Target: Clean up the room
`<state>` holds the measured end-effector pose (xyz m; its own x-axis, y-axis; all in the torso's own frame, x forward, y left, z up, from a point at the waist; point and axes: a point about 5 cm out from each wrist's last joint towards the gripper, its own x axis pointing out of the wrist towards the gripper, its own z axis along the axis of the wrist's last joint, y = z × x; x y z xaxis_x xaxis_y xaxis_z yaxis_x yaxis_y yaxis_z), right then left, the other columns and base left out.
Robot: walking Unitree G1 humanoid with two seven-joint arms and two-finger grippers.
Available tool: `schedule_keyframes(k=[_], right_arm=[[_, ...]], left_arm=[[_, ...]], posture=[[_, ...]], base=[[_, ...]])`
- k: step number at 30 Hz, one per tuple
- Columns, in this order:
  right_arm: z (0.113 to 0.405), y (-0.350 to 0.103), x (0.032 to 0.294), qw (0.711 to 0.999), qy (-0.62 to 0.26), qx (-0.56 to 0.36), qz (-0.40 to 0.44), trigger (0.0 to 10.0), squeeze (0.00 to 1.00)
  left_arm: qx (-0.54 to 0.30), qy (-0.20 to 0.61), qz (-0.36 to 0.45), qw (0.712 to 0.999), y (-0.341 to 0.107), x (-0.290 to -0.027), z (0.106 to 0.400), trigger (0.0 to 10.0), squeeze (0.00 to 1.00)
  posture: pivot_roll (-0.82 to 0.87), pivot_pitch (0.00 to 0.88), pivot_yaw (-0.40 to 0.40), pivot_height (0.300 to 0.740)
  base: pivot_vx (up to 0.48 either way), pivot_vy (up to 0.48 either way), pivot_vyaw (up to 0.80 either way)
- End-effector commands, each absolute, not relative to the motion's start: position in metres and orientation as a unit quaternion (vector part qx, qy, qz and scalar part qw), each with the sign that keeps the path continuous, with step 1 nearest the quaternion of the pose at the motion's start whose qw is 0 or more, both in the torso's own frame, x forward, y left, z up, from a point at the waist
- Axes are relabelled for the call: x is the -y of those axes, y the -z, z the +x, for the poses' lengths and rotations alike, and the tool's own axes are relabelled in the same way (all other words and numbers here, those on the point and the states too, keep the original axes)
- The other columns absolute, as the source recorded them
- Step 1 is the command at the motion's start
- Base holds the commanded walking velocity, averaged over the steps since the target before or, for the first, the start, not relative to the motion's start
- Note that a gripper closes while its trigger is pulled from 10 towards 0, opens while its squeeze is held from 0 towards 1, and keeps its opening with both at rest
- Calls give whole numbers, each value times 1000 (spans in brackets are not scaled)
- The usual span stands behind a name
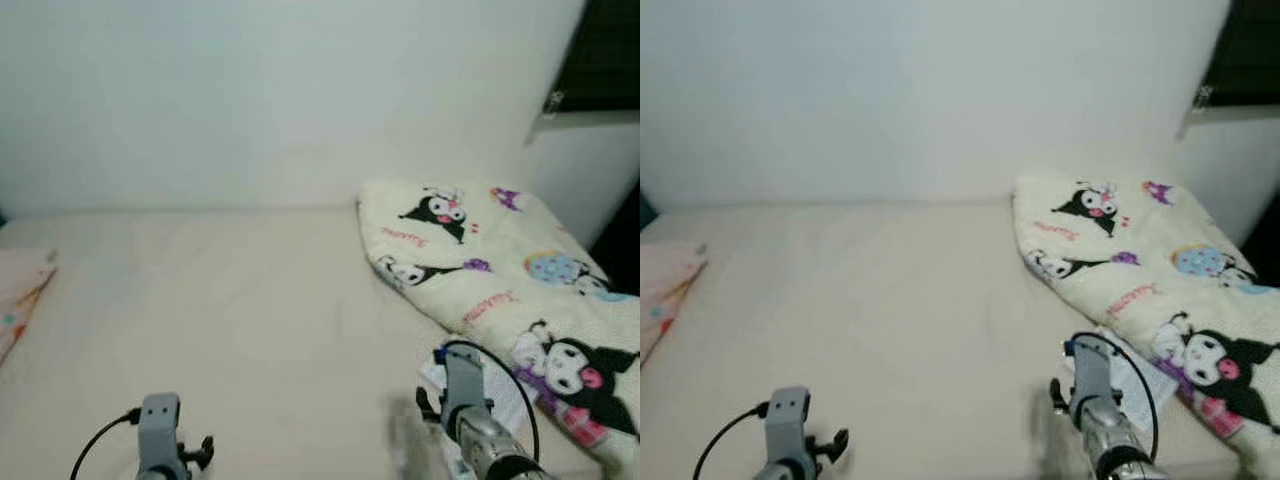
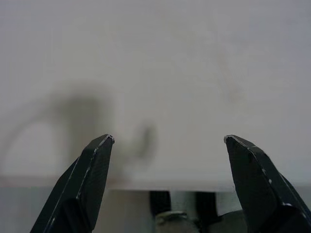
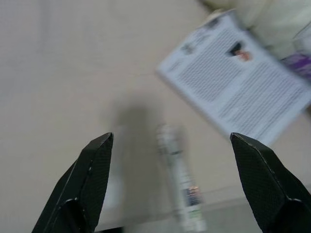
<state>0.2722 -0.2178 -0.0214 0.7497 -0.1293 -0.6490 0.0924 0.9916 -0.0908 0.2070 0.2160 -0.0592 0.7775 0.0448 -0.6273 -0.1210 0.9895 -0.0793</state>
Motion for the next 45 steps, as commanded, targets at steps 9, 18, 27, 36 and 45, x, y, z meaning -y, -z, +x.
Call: schedule_keyframes(k=[9, 18, 27, 36, 45], right_arm=[[275, 20, 211, 938, 43, -344, -13, 10000, 0], [293, 4, 196, 960, -4, -277, 24, 10000, 0], [294, 4, 191, 958, -12, -285, 0, 10000, 0], [292, 5, 196, 958, -2, -286, -6, 10000, 0], [295, 0, 198, 965, 4, -260, -14, 10000, 0]], left_arm=[[-344, -68, -55, 935, 62, -217, 205, 10000, 0], [-356, -62, -24, 932, 62, -215, 207, 10000, 0], [-350, -51, -18, 935, 61, -210, 210, 10000, 0], [-336, -23, 1, 942, 57, -204, 216, 10000, 0], [-298, 2, 0, 955, 46, -193, 234, 10000, 0]], posture=[[-135, 0, -27, 740], [-140, 0, -28, 740], [-133, 0, -33, 740], [-136, 0, -27, 740], [-133, 0, -25, 740]], base=[[0, -160, 0], [-294, 0, 0], [-353, 0, 0], [-35, 0, 0], [0, 0, 0]])
